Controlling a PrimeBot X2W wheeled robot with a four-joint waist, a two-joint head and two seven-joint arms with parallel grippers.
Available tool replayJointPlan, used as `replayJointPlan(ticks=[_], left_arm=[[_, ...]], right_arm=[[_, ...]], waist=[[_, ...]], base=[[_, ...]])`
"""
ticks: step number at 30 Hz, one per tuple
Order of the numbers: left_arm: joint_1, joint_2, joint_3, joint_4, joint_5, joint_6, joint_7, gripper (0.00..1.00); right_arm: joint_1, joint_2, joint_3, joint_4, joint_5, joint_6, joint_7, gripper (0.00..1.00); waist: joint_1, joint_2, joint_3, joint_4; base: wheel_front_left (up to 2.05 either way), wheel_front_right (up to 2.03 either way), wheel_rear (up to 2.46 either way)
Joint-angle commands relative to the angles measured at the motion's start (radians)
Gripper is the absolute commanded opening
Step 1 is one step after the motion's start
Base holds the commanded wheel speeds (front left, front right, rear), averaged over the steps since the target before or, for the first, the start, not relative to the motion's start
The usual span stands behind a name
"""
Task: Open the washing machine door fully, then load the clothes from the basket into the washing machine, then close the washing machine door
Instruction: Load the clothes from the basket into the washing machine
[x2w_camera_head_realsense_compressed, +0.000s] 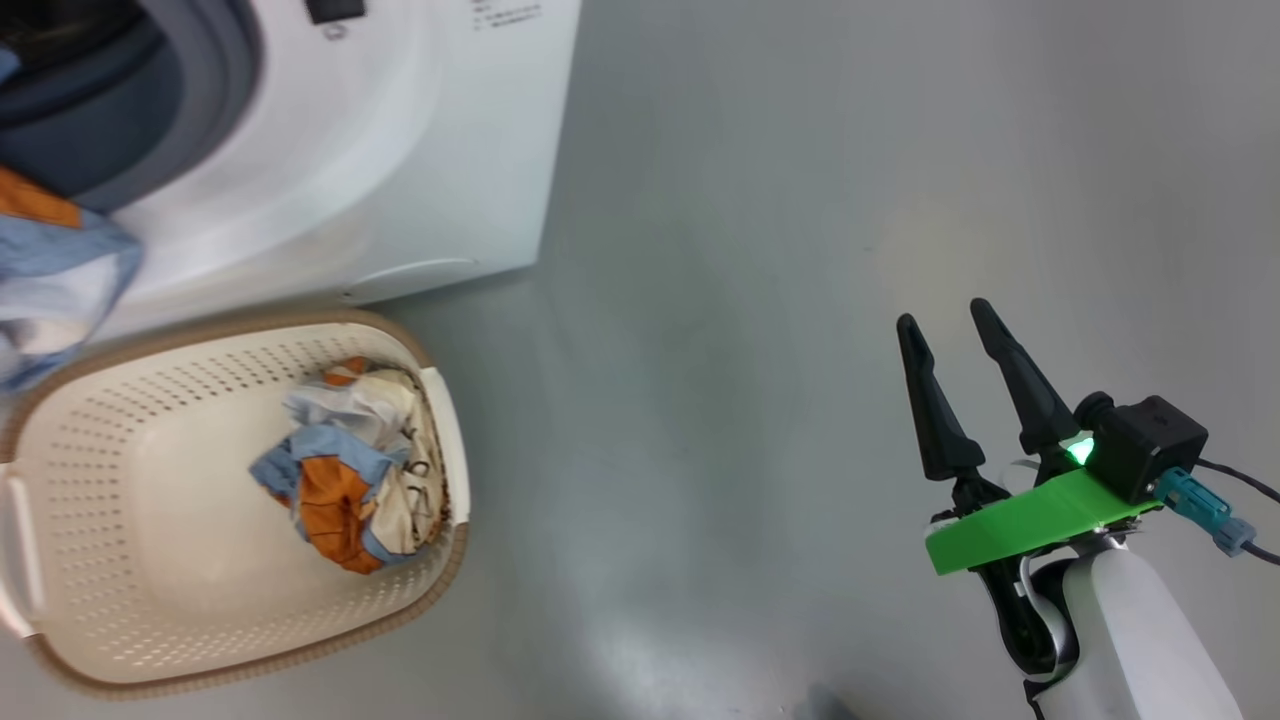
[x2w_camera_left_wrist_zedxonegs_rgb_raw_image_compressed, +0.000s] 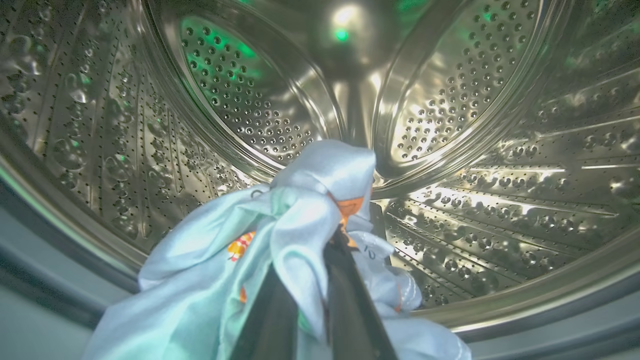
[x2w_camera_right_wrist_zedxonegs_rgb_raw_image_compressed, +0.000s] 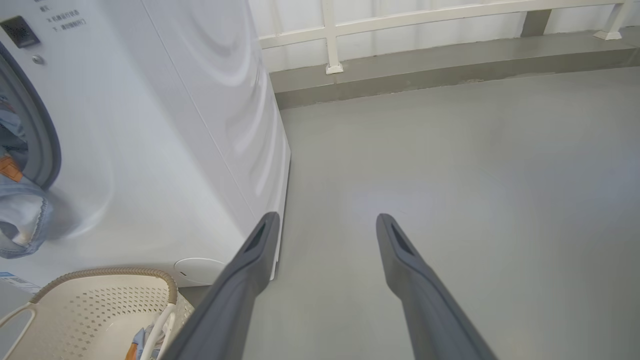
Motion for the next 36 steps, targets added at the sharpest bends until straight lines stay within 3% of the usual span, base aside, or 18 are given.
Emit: replayJointPlan(ticks=[1,5,13,21,23,25,36], left_arm=[[-0.038,0.067,0.001,0.008,0.022,0.002,-0.005,0.00],[-0.103,0.091,-0.013,-0.002,0.051,0.011,-0.005,0.00],[-0.153,0.094,0.017,-0.294,0.083,0.009,-0.005,0.00],[-0.096,0.078,0.068,-0.429,0.093,0.003,-0.005,0.00],[-0.075,0.080,0.068,-0.412,0.104,0.002,-0.005,0.36],[-0.060,0.078,0.070,-0.363,0.107,0.001,-0.005,1.00],[-0.056,0.061,0.076,-0.233,0.128,0.000,-0.005,1.00]], right_arm=[[-0.006,0.003,0.028,-0.026,0.009,0.009,-0.007,1.00],[-0.017,0.011,0.036,-0.031,0.011,0.009,-0.007,1.00],[-0.042,0.025,0.035,-0.038,0.012,0.009,-0.007,1.00],[-0.062,0.035,0.051,-0.037,0.016,0.009,-0.007,1.00],[-0.064,0.037,0.055,-0.036,0.017,0.009,-0.007,1.00],[-0.064,0.038,0.059,-0.033,0.018,0.009,-0.007,1.00],[-0.065,0.041,0.070,-0.025,0.017,0.009,-0.007,1.00]], waist=[[0.0000,0.0000,0.048,-0.044],[0.0000,0.0000,0.079,-0.059],[0.0000,0.0000,0.132,-0.068],[0.0000,0.0000,0.149,-0.068],[0.0000,0.0000,0.150,-0.067],[0.0000,0.0000,0.148,-0.065],[0.0000,0.0000,0.132,-0.047]], base=[[0.00,0.00,0.00],[0.00,0.00,0.00],[0.00,0.00,0.00],[0.00,0.00,0.00],[0.00,0.00,0.00],[0.00,0.00,0.00],[0.00,0.00,0.00]])
